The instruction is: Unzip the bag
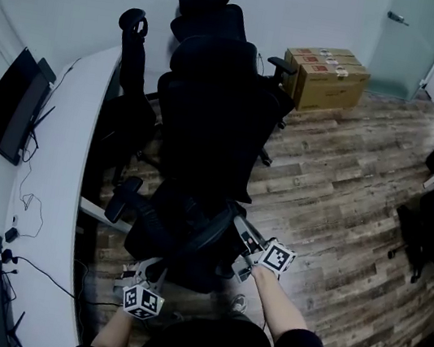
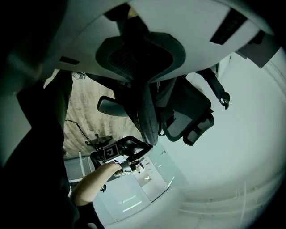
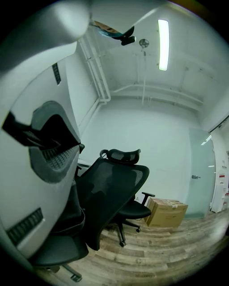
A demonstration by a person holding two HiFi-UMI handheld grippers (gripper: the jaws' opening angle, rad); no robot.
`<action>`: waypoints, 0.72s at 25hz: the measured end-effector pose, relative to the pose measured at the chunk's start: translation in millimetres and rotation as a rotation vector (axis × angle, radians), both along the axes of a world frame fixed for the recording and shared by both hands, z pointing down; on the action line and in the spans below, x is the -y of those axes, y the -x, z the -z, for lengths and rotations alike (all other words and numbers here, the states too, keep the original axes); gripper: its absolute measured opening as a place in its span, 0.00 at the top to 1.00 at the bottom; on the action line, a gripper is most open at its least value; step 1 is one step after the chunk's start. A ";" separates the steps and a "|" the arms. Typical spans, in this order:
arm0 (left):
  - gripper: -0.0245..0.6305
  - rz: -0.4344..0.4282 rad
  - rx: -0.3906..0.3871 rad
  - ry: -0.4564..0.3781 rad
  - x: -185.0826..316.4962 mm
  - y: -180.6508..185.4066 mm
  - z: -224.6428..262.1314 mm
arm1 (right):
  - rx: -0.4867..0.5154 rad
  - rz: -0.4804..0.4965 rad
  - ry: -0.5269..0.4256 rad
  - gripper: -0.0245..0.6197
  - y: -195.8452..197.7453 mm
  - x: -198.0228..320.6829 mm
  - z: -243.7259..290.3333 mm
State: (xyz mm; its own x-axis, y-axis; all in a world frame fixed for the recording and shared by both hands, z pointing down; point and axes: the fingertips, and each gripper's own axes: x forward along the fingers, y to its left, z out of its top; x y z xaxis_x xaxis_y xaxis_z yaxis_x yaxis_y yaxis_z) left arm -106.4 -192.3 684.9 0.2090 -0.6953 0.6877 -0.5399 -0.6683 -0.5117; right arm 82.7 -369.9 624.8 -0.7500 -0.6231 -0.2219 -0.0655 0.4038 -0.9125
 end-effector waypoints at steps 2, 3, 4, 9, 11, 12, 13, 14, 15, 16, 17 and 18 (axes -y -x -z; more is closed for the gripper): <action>0.84 0.007 -0.003 -0.001 -0.2 0.1 0.4 | -0.024 -0.006 -0.008 0.89 0.4 -2.0 0.7; 0.84 0.011 -0.006 0.000 -0.4 0.7 0.1 | -0.037 -0.007 -0.015 0.89 1.2 -3.3 1.3; 0.84 0.015 -0.013 0.003 -0.8 1.6 -0.3 | -0.047 -0.009 -0.020 0.89 2.5 -4.9 1.8; 0.84 0.034 -0.054 0.016 -3.7 4.0 1.3 | -0.106 -0.015 -0.034 0.89 9.1 -11.5 1.5; 0.84 0.039 -0.064 0.015 -4.0 5.0 2.4 | -0.121 -0.027 -0.037 0.89 10.7 -13.3 5.9; 0.84 0.039 -0.068 0.015 -3.9 5.5 3.2 | -0.129 -0.036 -0.035 0.89 10.9 -14.0 7.7; 0.84 0.039 -0.072 0.014 -3.8 6.0 3.8 | -0.134 -0.044 -0.034 0.89 11.2 -14.7 8.9; 0.83 0.038 -0.076 0.014 -3.9 6.5 4.4 | -0.133 -0.050 -0.035 0.89 11.8 -15.6 10.1; 0.83 0.036 -0.080 0.014 -4.2 7.1 4.8 | -0.131 -0.057 -0.034 0.89 12.5 -16.7 10.8; 0.83 0.033 -0.083 0.013 -4.8 7.7 5.1 | -0.131 -0.063 -0.034 0.89 12.8 -17.9 10.9; 0.83 0.031 -0.086 0.012 -5.7 8.3 5.3 | -0.134 -0.070 -0.034 0.89 13.1 -19.5 10.8; 0.83 0.029 -0.090 0.012 -6.6 8.8 5.5 | -0.136 -0.076 -0.031 0.89 13.5 -21.5 11.4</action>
